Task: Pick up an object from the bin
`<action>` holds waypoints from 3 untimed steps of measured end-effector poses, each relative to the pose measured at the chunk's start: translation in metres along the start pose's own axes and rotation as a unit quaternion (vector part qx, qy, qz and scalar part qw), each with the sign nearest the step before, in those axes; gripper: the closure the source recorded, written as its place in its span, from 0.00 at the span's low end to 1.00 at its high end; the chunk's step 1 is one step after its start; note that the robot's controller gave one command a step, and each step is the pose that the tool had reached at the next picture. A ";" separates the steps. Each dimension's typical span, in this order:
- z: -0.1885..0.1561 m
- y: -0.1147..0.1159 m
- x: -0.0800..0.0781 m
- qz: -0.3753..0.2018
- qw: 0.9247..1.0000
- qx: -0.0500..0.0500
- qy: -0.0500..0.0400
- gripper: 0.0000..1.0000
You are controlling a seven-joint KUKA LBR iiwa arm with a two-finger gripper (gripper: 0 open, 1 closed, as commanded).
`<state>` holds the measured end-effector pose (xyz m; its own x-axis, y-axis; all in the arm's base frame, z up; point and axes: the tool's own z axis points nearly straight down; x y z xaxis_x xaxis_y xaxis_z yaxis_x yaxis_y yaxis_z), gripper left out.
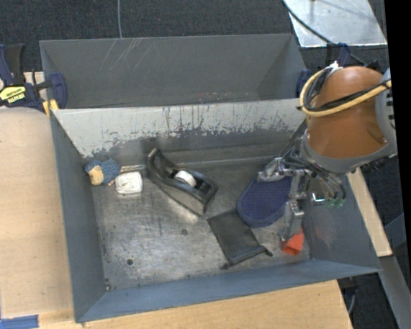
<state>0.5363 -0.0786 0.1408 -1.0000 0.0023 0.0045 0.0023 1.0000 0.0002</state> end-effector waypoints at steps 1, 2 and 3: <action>0.070 0.016 -0.021 0.029 1.000 0.000 -0.008 0.00; 0.064 0.015 -0.025 0.028 0.999 0.001 -0.015 1.00; -0.149 0.007 -0.004 -0.170 0.985 0.002 -0.008 1.00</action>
Offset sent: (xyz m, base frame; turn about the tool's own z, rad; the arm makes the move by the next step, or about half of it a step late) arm 0.0182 0.0160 -0.0708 0.0572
